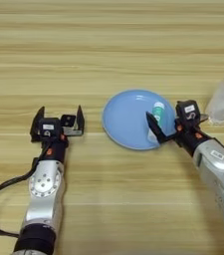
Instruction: Move the objects on the table
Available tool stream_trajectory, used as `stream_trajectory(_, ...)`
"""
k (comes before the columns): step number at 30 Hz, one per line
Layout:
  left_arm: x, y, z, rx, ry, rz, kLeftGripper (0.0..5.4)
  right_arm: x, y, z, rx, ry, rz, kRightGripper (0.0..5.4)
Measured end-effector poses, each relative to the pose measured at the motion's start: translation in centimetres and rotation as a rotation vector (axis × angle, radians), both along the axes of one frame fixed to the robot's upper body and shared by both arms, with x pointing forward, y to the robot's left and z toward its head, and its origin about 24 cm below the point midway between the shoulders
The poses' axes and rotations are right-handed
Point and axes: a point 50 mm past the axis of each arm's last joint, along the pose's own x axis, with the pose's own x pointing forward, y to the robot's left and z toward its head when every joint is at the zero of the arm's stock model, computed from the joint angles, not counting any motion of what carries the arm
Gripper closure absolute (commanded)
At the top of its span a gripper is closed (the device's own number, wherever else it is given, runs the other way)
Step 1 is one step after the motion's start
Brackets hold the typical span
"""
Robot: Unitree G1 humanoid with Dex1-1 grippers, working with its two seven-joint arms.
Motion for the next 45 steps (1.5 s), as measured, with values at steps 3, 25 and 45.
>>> stream_trajectory(3,0.0,0.0,0.0,0.000,-0.001,0.002,0.00,0.2,0.3,-0.2,0.011,0.010,0.002,0.07)
stream_trajectory(25,0.0,-0.4,0.1,-0.008,-0.005,0.004,0.00,0.7,2.1,-2.9,0.076,0.161,0.068,0.07)
stream_trajectory(45,-0.2,-0.7,0.3,-0.011,-0.010,0.003,0.00,2.1,2.0,-4.1,0.030,0.194,0.033,0.73)
